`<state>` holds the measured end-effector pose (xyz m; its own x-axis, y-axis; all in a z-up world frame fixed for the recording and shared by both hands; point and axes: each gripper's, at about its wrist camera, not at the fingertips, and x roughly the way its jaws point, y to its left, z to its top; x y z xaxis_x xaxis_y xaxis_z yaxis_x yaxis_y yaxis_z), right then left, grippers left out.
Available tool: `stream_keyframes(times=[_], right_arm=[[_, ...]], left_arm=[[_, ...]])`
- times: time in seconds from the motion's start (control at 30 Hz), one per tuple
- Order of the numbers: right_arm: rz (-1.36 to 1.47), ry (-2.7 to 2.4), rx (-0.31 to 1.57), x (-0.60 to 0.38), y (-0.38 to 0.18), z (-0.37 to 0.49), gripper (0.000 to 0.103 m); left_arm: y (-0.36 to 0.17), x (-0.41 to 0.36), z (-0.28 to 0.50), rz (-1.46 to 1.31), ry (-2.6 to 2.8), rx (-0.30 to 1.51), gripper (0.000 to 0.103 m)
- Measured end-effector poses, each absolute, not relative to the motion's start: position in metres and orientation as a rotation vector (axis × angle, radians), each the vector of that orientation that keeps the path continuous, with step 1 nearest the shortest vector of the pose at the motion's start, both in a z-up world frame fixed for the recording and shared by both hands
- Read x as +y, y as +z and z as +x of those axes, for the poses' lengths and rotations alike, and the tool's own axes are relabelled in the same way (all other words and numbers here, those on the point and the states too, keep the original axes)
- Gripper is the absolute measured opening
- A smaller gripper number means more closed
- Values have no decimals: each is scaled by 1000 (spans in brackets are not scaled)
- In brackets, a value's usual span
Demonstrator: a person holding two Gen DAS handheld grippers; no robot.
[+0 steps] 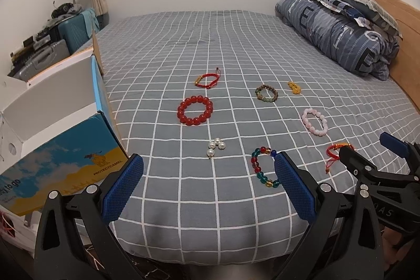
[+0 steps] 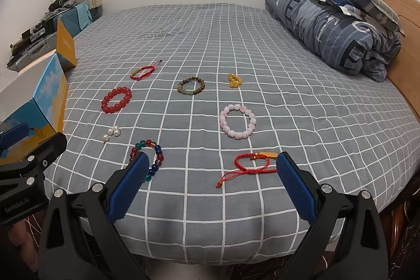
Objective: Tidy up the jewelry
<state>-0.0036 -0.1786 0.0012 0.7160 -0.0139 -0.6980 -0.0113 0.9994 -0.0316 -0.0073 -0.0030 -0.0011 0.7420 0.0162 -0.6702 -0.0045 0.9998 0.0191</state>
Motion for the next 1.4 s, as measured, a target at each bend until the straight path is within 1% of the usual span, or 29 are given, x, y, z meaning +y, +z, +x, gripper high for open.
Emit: stream_keyframes(times=[0.97, 1.4], right_arm=[[-39, -4, 766, -177, 3, -4, 94], [-51, -41, 711, -179, 32, -8, 94]], left_arm=[[-1, -3, -8, 13, 8, 734, 98], [19, 2, -5, -3, 24, 714, 98]])
